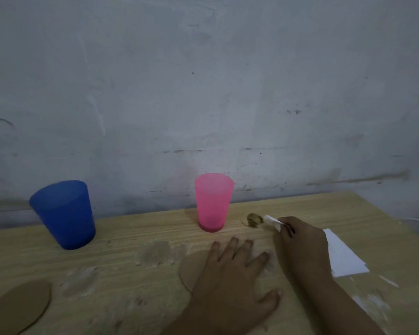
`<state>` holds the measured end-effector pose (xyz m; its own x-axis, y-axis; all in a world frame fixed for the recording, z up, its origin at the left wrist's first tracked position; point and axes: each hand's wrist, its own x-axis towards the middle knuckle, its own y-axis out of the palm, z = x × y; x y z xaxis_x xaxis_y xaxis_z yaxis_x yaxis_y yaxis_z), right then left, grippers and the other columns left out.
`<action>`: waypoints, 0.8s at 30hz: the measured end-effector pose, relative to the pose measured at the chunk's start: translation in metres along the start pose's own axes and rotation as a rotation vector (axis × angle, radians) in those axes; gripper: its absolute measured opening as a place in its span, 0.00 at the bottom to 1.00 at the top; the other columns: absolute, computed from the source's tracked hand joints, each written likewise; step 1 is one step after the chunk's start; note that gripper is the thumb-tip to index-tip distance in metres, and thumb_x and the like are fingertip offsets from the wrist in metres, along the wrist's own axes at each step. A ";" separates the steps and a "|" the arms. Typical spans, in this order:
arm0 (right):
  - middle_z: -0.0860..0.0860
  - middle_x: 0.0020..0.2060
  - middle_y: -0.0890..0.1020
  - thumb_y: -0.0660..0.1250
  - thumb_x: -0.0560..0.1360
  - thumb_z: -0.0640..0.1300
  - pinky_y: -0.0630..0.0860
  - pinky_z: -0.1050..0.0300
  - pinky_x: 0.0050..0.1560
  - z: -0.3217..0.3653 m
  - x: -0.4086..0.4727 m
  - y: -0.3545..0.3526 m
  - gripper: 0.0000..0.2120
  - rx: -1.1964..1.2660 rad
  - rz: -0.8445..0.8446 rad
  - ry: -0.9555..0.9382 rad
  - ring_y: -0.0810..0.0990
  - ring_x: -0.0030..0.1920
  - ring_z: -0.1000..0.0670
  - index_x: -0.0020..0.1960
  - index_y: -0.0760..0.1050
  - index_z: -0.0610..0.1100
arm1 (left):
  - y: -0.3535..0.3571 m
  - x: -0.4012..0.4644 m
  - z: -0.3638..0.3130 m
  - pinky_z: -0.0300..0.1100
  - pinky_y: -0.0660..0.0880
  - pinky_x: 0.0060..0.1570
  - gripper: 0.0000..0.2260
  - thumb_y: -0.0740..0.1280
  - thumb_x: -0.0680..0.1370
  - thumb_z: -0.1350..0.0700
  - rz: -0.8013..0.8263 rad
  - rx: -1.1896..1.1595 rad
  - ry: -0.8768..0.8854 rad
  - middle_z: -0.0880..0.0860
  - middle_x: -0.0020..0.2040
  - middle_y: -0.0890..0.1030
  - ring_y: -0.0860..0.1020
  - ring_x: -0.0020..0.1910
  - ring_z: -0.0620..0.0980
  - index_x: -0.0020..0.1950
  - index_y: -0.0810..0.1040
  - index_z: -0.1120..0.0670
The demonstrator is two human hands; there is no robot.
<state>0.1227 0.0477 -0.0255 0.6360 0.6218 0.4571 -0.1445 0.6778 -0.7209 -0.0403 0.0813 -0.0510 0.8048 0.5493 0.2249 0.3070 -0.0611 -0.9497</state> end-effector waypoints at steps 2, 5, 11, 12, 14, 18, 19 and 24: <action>0.46 0.33 0.82 0.63 0.75 0.39 0.65 0.57 0.31 0.004 0.010 0.000 0.08 -0.025 -0.031 0.005 0.76 0.32 0.48 0.44 0.81 0.43 | 0.000 0.000 -0.001 0.49 0.30 0.67 0.35 0.48 0.69 0.29 0.000 0.000 -0.007 0.47 0.78 0.50 0.44 0.76 0.48 0.75 0.50 0.37; 0.44 0.35 0.83 0.62 0.75 0.39 0.63 0.60 0.31 0.011 0.031 0.006 0.09 -0.099 -0.027 -0.005 0.75 0.33 0.47 0.46 0.81 0.40 | 0.001 0.001 -0.002 0.48 0.27 0.65 0.36 0.47 0.68 0.29 -0.012 -0.017 -0.016 0.46 0.78 0.50 0.44 0.76 0.48 0.75 0.51 0.39; 0.42 0.43 0.82 0.58 0.76 0.38 0.69 0.58 0.40 0.016 0.046 0.036 0.11 -0.331 0.155 -0.113 0.79 0.46 0.43 0.48 0.79 0.40 | 0.003 0.002 0.000 0.49 0.27 0.66 0.37 0.46 0.70 0.29 -0.036 -0.007 0.001 0.48 0.79 0.48 0.42 0.77 0.49 0.76 0.48 0.41; 0.42 0.44 0.81 0.57 0.76 0.37 0.67 0.58 0.40 0.016 0.045 0.041 0.11 -0.345 0.172 -0.140 0.77 0.49 0.44 0.48 0.79 0.41 | 0.004 0.001 0.000 0.49 0.28 0.66 0.37 0.46 0.70 0.29 -0.041 -0.006 0.001 0.49 0.79 0.48 0.43 0.77 0.49 0.76 0.48 0.42; 0.43 0.45 0.81 0.56 0.76 0.37 0.63 0.59 0.41 0.017 0.045 0.045 0.12 -0.324 0.206 -0.189 0.74 0.51 0.45 0.50 0.79 0.42 | 0.003 0.001 0.000 0.50 0.30 0.68 0.38 0.45 0.70 0.29 -0.046 0.005 0.004 0.48 0.79 0.49 0.43 0.77 0.49 0.77 0.47 0.44; 0.45 0.42 0.75 0.62 0.76 0.40 0.65 0.61 0.45 0.020 0.036 0.039 0.14 -0.164 0.331 -0.268 0.77 0.49 0.43 0.59 0.79 0.48 | 0.003 -0.001 0.000 0.51 0.34 0.70 0.38 0.46 0.72 0.30 -0.037 -0.003 0.000 0.48 0.79 0.48 0.43 0.77 0.49 0.78 0.47 0.48; 0.44 0.44 0.75 0.64 0.75 0.41 0.67 0.61 0.48 0.018 0.032 0.036 0.14 -0.164 0.363 -0.297 0.78 0.51 0.42 0.59 0.78 0.50 | 0.003 -0.001 0.000 0.51 0.34 0.70 0.38 0.46 0.72 0.31 -0.036 -0.007 -0.001 0.48 0.79 0.48 0.43 0.77 0.49 0.78 0.47 0.49; 0.43 0.56 0.79 0.65 0.74 0.43 0.70 0.59 0.58 0.011 0.019 0.027 0.15 -0.237 0.371 -0.308 0.77 0.57 0.45 0.60 0.78 0.49 | 0.001 -0.001 -0.002 0.52 0.32 0.69 0.38 0.45 0.71 0.31 -0.040 -0.005 0.008 0.50 0.79 0.50 0.45 0.77 0.51 0.77 0.50 0.48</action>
<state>0.1221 0.0818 -0.0301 0.3181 0.9132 0.2548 -0.1194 0.3052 -0.9448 -0.0402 0.0789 -0.0520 0.7962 0.5444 0.2640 0.3410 -0.0433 -0.9391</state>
